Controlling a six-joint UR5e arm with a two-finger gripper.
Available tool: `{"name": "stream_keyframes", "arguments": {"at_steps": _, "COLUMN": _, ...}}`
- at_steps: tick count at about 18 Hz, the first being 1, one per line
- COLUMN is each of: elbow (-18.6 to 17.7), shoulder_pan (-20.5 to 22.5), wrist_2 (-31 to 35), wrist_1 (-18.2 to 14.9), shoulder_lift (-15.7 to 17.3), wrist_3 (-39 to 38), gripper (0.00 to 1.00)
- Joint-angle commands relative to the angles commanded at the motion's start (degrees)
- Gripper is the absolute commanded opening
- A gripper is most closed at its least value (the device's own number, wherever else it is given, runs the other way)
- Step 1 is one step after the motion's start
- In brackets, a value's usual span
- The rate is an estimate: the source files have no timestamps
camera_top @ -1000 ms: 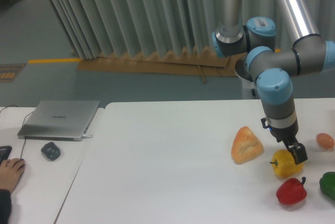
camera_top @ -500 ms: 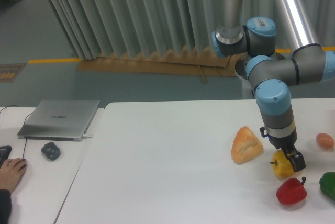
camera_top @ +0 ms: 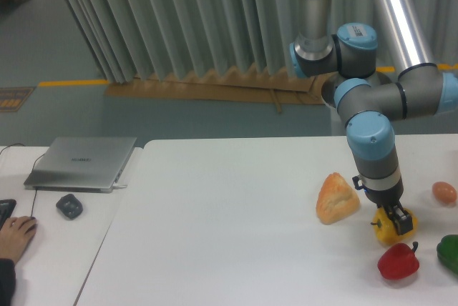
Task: Place the yellow pepper in a basket
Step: 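Lower the gripper onto the yellow pepper and close on it, then lift the yellow pepper and carry it away from the table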
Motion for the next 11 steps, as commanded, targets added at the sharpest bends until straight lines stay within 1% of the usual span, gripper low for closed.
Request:
{"name": "stream_keyframes", "arguments": {"at_steps": 2, "elbow": 0.2, "shoulder_pan": 0.2, "wrist_2": -0.3, "wrist_1": -0.1, "shoulder_lift": 0.8, "wrist_3": 0.3, "gripper": 0.55}}
{"name": "stream_keyframes", "arguments": {"at_steps": 4, "elbow": 0.5, "shoulder_pan": 0.2, "wrist_2": -0.8, "wrist_1": -0.7, "shoulder_lift": 3.2, "wrist_3": 0.4, "gripper": 0.55}}
{"name": "stream_keyframes", "arguments": {"at_steps": 6, "elbow": 0.5, "shoulder_pan": 0.2, "wrist_2": -2.0, "wrist_1": -1.1, "shoulder_lift": 4.0, "wrist_3": 0.4, "gripper": 0.55}}
{"name": "stream_keyframes", "arguments": {"at_steps": 11, "elbow": 0.7, "shoulder_pan": 0.6, "wrist_2": -3.5, "wrist_1": -5.0, "shoulder_lift": 7.3, "wrist_3": 0.7, "gripper": 0.55}}
